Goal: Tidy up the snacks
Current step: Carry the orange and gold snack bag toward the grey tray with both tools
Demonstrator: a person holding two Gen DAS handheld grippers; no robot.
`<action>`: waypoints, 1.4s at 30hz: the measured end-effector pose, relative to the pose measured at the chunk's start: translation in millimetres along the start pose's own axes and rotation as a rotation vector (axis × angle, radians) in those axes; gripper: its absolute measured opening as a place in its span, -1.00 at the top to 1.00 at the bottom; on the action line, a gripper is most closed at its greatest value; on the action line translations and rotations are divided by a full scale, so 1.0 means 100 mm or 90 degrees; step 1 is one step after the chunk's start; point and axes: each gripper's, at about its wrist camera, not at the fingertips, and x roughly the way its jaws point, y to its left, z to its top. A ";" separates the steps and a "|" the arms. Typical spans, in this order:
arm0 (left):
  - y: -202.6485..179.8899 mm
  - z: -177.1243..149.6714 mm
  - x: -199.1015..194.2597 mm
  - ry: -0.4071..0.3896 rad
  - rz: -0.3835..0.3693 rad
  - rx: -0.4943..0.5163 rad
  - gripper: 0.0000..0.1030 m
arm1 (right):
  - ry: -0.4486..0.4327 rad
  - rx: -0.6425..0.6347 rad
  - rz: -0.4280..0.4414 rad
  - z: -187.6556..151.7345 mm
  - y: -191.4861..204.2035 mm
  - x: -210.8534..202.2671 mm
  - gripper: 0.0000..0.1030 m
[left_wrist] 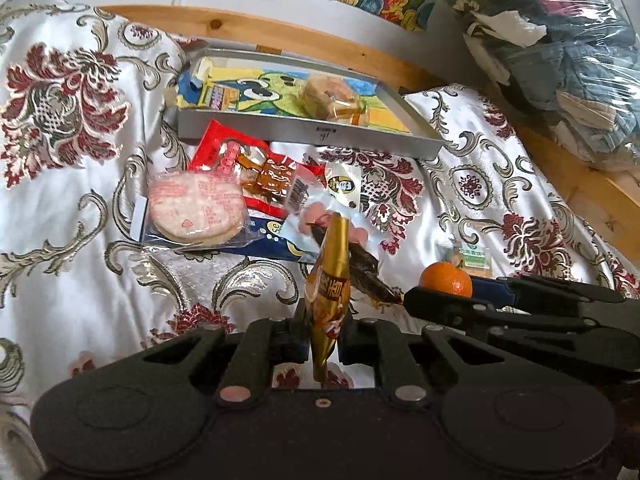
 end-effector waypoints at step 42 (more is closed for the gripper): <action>0.16 1.13 -0.11 -0.126 0.002 0.012 0.75 | -0.126 -0.087 0.029 0.85 0.05 0.13 0.22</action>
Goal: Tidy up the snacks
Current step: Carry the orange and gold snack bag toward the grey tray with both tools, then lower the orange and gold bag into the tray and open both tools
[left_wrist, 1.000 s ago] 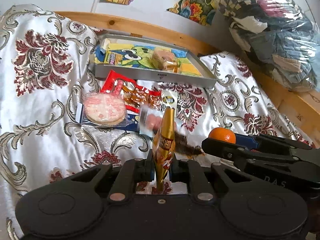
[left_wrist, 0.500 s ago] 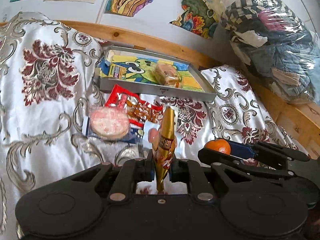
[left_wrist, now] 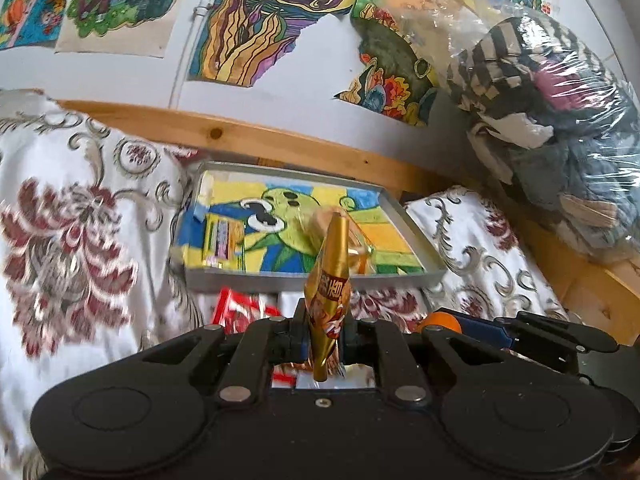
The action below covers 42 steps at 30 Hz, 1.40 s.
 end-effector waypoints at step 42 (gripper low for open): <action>0.78 0.50 1.57 0.006 0.094 -0.066 -0.37 | -0.001 -0.066 -0.098 0.11 -0.37 1.59 -0.40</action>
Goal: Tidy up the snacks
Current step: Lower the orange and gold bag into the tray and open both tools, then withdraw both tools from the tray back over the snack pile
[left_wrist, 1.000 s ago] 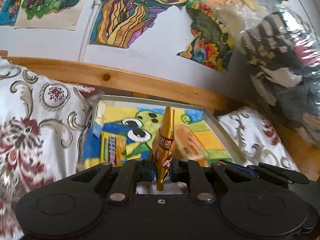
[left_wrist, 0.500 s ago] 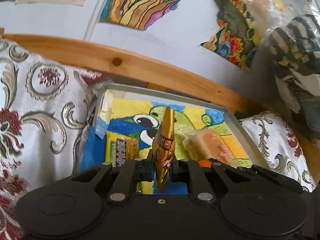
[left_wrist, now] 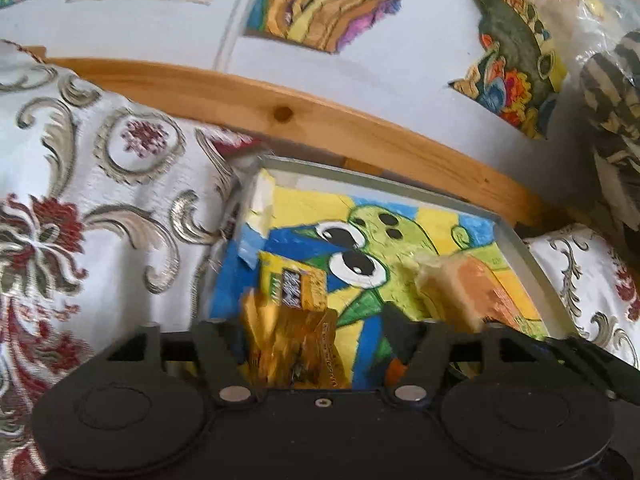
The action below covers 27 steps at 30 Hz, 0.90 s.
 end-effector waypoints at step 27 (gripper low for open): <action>-0.42 -0.08 -1.44 -0.098 0.051 0.051 -0.98 | -0.079 0.049 -0.094 0.42 -0.17 -1.56 -0.99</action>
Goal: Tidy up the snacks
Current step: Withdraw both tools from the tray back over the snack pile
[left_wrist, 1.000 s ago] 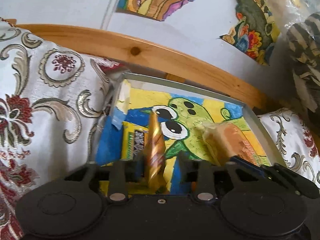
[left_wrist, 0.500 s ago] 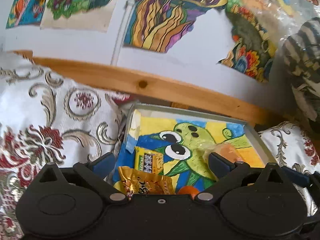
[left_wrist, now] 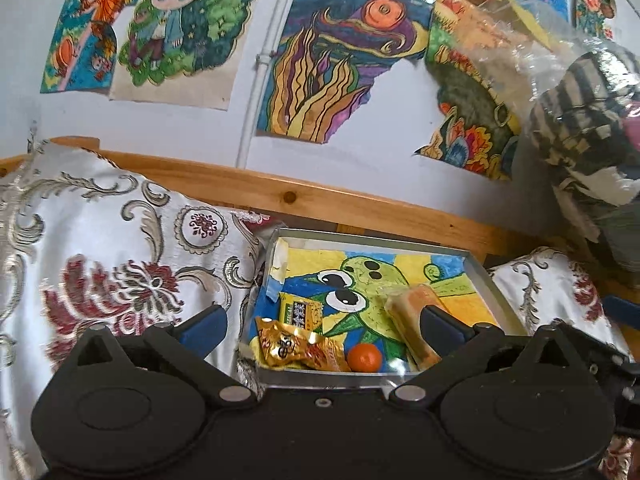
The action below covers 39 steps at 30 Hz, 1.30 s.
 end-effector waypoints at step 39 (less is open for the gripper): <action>-0.17 -1.05 -1.64 0.035 0.050 0.052 -0.98 | 0.132 0.040 -0.019 -0.80 0.22 -1.40 -0.99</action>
